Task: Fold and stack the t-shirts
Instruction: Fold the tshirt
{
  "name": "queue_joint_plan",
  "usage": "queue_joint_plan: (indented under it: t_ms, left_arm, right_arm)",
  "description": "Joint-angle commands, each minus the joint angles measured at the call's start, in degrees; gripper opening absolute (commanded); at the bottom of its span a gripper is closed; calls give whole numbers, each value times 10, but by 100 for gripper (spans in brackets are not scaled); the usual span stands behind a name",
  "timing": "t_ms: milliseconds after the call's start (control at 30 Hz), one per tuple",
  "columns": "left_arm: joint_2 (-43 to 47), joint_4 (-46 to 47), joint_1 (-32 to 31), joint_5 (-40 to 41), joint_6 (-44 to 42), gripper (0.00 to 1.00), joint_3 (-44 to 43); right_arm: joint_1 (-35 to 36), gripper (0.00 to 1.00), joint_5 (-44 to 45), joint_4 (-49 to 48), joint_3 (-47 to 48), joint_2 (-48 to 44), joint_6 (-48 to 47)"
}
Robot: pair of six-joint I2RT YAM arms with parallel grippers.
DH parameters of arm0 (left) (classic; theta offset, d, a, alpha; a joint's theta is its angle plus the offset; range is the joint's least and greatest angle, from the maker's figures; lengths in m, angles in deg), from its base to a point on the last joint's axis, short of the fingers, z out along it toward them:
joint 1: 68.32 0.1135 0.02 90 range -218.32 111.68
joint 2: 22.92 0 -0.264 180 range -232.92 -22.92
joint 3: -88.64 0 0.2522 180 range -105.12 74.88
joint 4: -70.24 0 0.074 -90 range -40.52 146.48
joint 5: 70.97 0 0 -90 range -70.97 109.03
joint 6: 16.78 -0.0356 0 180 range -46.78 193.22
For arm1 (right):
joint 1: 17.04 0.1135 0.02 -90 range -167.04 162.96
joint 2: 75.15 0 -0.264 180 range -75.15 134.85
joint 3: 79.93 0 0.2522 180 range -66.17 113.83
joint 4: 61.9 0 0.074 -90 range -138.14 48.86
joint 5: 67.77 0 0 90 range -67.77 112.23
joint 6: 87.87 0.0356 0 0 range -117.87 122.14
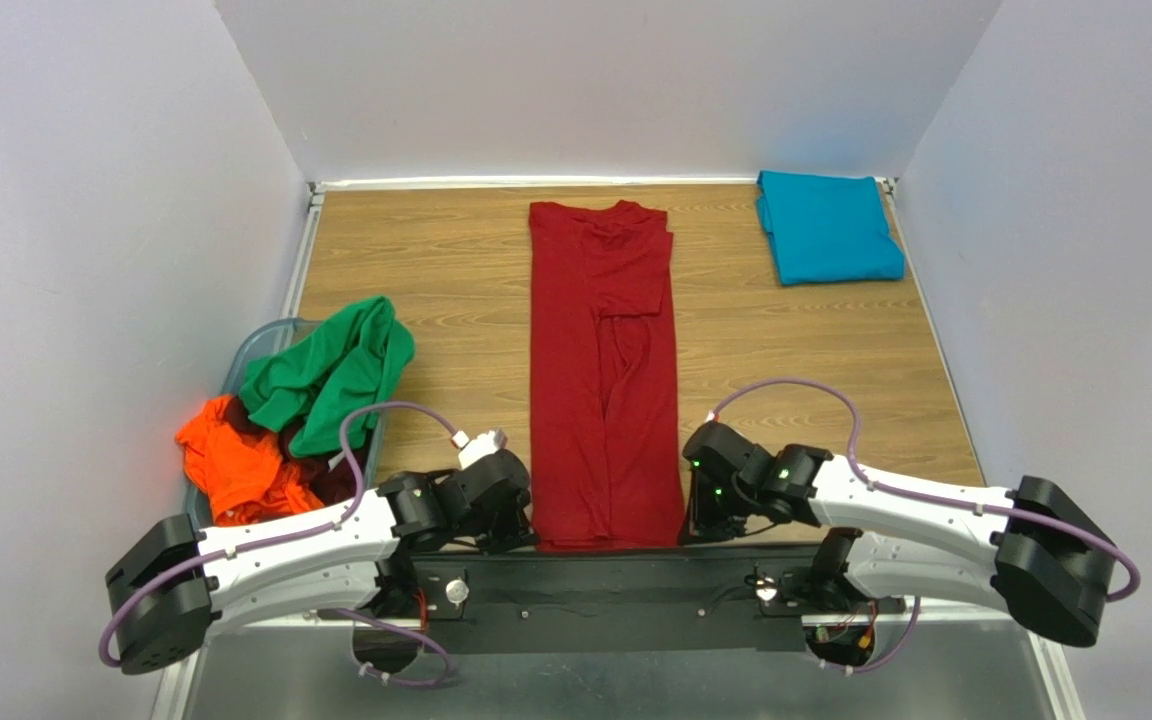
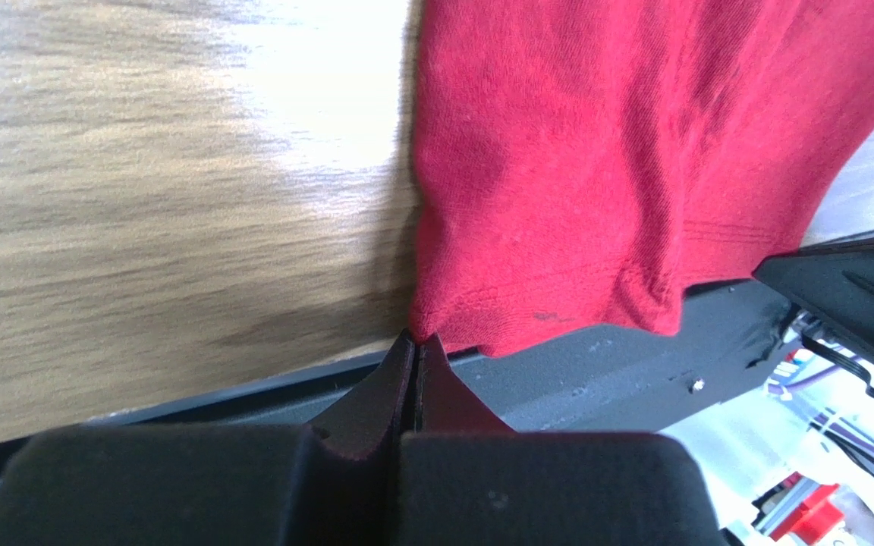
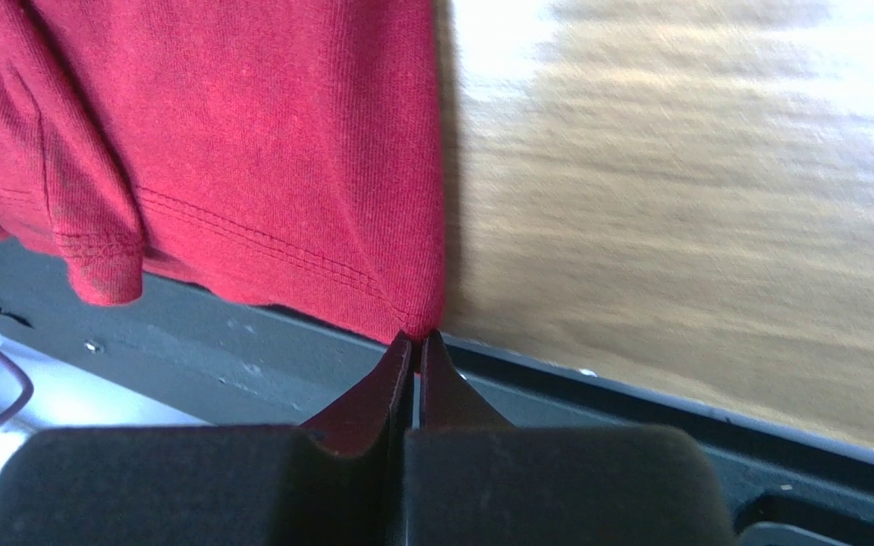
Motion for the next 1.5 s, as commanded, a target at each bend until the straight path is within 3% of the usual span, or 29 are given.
queue_joint_plan:
  t_ms: [0,267,600,733,967,1467]
  left_arm:
    - [25,-27,-3,-12,13,0,-2]
    - [45,-35,-4,-7,-4,0,-39]
    - [10,-33,3,187,-60,0,-147]
    - [-13,26,35,221,-116,0,-183]
    - [-87,120,172,149,-241,0,-210]
    - [-256,191,261,117,-358,0,-328]
  right_arm:
    - [4,5,-15,20,-10,-29,14]
    - [4,4,15,29,30,-44,-11]
    - [-6,1,181,36,146,-10,-61]
    - [-34,1,211,33,197,34,-109]
    - [-70,1,290,19,276,101,-163]
    - [-171,1,253,-69,354,214,-246]
